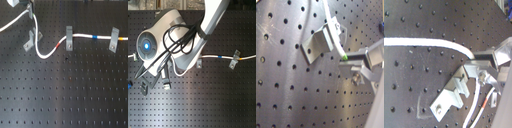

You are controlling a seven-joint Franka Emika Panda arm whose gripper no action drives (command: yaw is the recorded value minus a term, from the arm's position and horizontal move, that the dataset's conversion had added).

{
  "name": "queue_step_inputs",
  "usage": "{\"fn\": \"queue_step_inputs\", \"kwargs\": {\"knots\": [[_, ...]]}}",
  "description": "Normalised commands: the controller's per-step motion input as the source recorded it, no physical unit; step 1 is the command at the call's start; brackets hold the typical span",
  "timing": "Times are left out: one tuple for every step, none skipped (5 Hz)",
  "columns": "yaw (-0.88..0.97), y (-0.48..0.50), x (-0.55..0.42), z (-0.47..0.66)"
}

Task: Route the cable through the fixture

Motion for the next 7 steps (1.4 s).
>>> {"fn": "queue_step_inputs", "kwargs": {"knots": [[0.15,-0.051,-0.385,0.25],[0.0,0.0,0.003,0.09],[0.0,0.089,-0.103,0.29],[0.0,0.134,-0.162,0.43],[0.11,0.243,-0.249,0.34],[0.14,0.398,-0.078,0.41],[0.19,0.422,-0.037,0.25]]}}
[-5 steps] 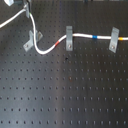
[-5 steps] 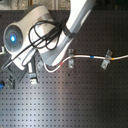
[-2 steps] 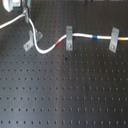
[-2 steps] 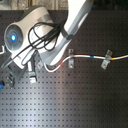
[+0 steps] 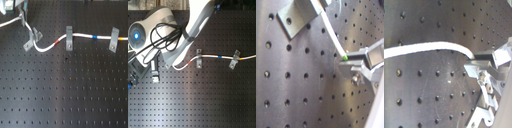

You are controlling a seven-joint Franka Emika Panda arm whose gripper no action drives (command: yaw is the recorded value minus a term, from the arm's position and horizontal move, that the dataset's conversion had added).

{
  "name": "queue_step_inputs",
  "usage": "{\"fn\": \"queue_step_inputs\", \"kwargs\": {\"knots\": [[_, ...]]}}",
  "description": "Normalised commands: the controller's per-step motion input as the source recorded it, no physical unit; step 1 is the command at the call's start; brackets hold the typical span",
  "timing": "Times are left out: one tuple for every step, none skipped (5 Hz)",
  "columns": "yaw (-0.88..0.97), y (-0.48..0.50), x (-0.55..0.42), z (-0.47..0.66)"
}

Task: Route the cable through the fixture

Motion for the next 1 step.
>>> {"fn": "queue_step_inputs", "kwargs": {"knots": [[0.01,0.239,0.229,0.13]]}}
